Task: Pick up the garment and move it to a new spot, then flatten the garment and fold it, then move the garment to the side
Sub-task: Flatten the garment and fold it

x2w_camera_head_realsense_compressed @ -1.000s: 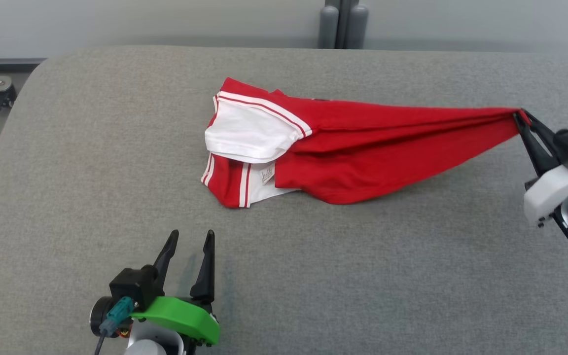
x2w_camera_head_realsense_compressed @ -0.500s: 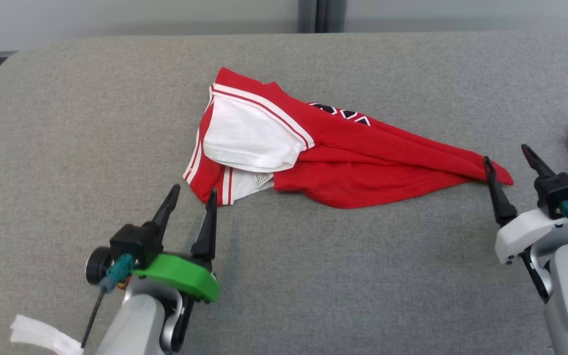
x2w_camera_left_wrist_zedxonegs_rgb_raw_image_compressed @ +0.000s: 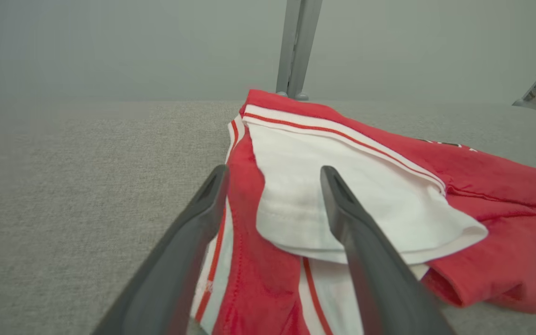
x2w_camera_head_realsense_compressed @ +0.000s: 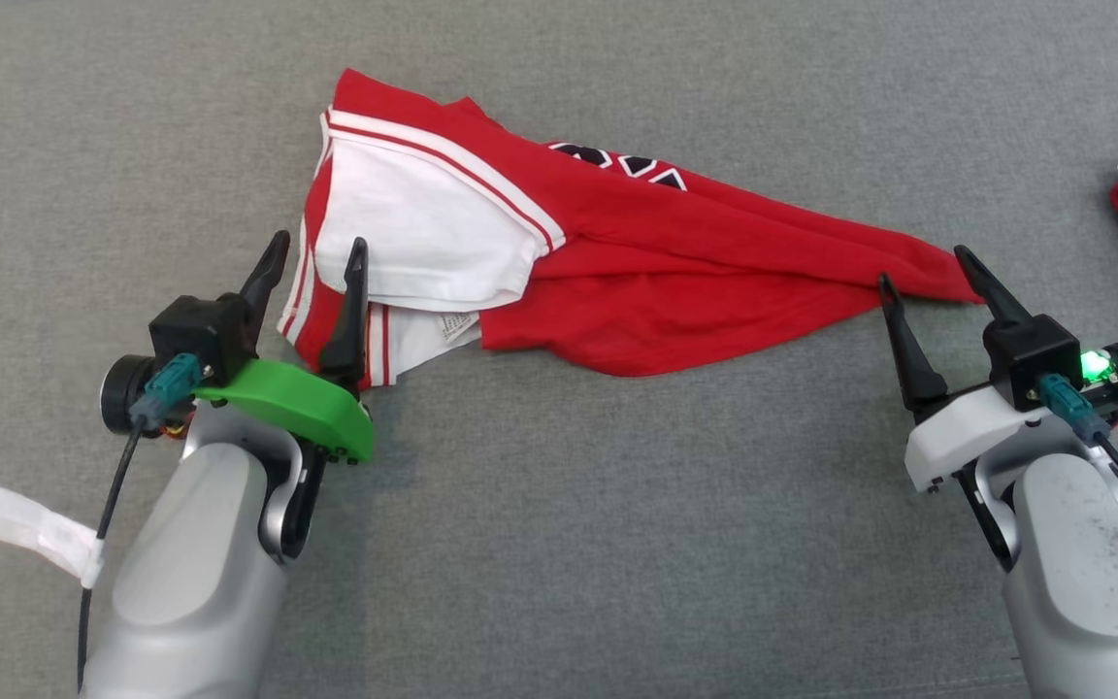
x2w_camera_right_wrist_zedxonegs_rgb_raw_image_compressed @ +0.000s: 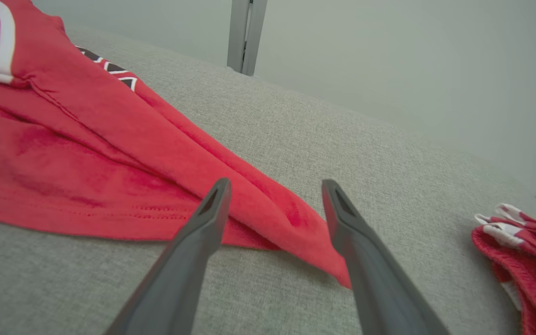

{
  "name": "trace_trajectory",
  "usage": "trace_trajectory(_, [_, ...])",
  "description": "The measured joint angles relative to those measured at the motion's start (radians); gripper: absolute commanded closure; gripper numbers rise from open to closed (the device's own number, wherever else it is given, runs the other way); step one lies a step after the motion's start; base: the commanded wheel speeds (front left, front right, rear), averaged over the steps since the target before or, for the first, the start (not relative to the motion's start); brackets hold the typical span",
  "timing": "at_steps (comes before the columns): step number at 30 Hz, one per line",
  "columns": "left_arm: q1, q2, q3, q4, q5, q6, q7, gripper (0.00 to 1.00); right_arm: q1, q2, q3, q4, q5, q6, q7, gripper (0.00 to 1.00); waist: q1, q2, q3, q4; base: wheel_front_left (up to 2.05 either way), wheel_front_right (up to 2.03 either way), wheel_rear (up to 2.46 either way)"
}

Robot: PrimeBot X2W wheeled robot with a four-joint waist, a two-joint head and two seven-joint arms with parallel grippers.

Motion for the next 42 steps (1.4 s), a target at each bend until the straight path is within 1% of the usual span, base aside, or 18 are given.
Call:
trace_trajectory(4, [-0.025, 0.016, -0.034, 0.049, -0.051, 0.000, 0.000, 0.00, -0.006, 0.014, 0.004, -0.002, -0.005, 0.000, 0.000, 0.00, 0.0000, 0.0000, 0.028, -0.022, 0.00, 0.00, 0.00])
trace_trajectory(8, [-0.029, 0.026, -0.060, 0.050, -0.085, 0.000, 0.000, 0.00, -0.007, 0.026, 0.004, -0.002, -0.009, 0.000, 0.000, 0.00, 0.0000, 0.0000, 0.046, -0.035, 0.00, 0.00, 0.00])
trace_trajectory(9, [-0.029, 0.028, -0.064, 0.049, -0.091, 0.000, 0.000, 0.08, -0.007, 0.027, 0.004, -0.002, -0.009, 0.000, 0.000, 0.00, 0.0000, 0.0000, 0.048, -0.036, 0.00, 0.00, 0.00])
trace_trajectory(11, [-0.027, 0.030, -0.077, 0.037, -0.100, 0.000, 0.000, 0.51, -0.007, 0.029, 0.001, -0.001, -0.009, 0.000, 0.000, 0.00, 0.0000, 0.0000, 0.046, -0.034, 0.00, 0.00, 0.00])
trace_trajectory(13, [-0.023, 0.029, -0.082, 0.016, -0.101, 0.000, 0.000, 0.64, -0.006, 0.030, -0.002, 0.001, -0.009, 0.000, 0.000, 0.00, 0.0000, 0.0000, 0.042, -0.029, 0.00, 0.00, 0.00])
trace_trajectory(14, [-0.019, 0.028, -0.077, 0.000, -0.101, 0.000, 0.000, 0.65, -0.006, 0.032, -0.003, 0.001, -0.009, 0.000, 0.000, 0.00, 0.0000, 0.0000, 0.039, -0.025, 0.00, 0.00, 0.00])
trace_trajectory(17, [0.001, 0.025, -0.069, -0.027, -0.099, 0.000, 0.000, 0.65, -0.005, 0.035, -0.003, 0.007, -0.008, 0.000, 0.000, 0.00, 0.0000, 0.0000, 0.030, -0.015, 0.00, 0.00, 0.00])
trace_trajectory(18, [0.007, 0.024, -0.069, -0.031, -0.099, 0.000, 0.000, 0.68, -0.005, 0.036, -0.003, 0.008, -0.007, 0.000, 0.000, 0.00, 0.0000, 0.0000, 0.026, -0.012, 0.00, 0.00, 0.00])
trace_trajectory(20, [0.020, 0.021, -0.070, -0.040, -0.093, 0.000, 0.000, 0.89, -0.003, 0.037, -0.001, 0.014, -0.007, 0.000, 0.000, 0.00, 0.0000, 0.0000, 0.016, -0.006, 0.00, 0.00, 0.00])
trace_trajectory(21, [0.024, 0.020, -0.067, -0.048, -0.089, 0.000, 0.000, 0.94, -0.001, 0.038, -0.001, 0.018, -0.007, 0.000, 0.000, 0.00, 0.0000, 0.0000, 0.011, -0.003, 0.00, 0.00, 0.00])
trace_trajectory(25, [0.045, 0.010, -0.026, -0.083, -0.071, 0.000, 0.000, 1.00, 0.004, 0.040, 0.000, 0.029, 0.001, 0.000, 0.000, 0.00, 0.0000, 0.0000, -0.015, 0.007, 0.00, 0.00, 0.00])
trace_trajectory(33, [0.168, -0.023, 0.055, -0.148, -0.053, 0.000, 0.000, 1.00, 0.064, 0.037, -0.002, 0.049, 0.032, 0.000, 0.000, 0.00, 0.0000, 0.0000, -0.100, 0.029, 0.00, 0.00, 0.00])
trace_trajectory(36, [0.240, -0.035, 0.092, -0.176, -0.040, 0.000, 0.000, 1.00, 0.101, 0.039, -0.003, 0.050, 0.045, 0.000, 0.000, 0.00, 0.0000, 0.0000, -0.139, 0.038, 0.00, 0.00, 0.00])
trace_trajectory(37, [0.296, -0.043, 0.105, -0.177, -0.035, 0.000, 0.000, 1.00, 0.130, 0.042, -0.004, 0.052, 0.054, 0.000, 0.000, 0.00, 0.0000, 0.0000, -0.166, 0.044, 0.00, 0.00, 0.00])
trace_trajectory(39, [0.341, -0.045, 0.114, -0.165, -0.028, 0.000, 0.000, 1.00, 0.155, 0.044, -0.008, 0.053, 0.062, 0.000, 0.000, 0.00, 0.0000, 0.0000, -0.189, 0.050, 0.00, 0.00, 0.00])
trace_trajectory(40, [0.363, -0.046, 0.118, -0.156, -0.027, 0.000, 0.000, 0.94, 0.167, 0.045, -0.009, 0.053, 0.066, 0.000, 0.000, 0.00, 0.0000, 0.0000, -0.200, 0.053, 0.00, 0.00, 0.00])
trace_trajectory(41, [0.379, -0.048, 0.122, -0.150, -0.026, 0.000, 0.000, 0.85, 0.175, 0.046, -0.010, 0.052, 0.067, 0.000, 0.000, 0.00, 0.0000, 0.0000, -0.209, 0.055, 0.00, 0.00, 0.00])
trace_trajectory(42, [0.395, -0.050, 0.123, -0.137, -0.021, 0.000, 0.000, 0.72, 0.185, 0.049, -0.011, 0.052, 0.070, 0.000, 0.000, 0.00, 0.0000, 0.0000, -0.218, 0.058, 0.00, 0.00, 0.00])
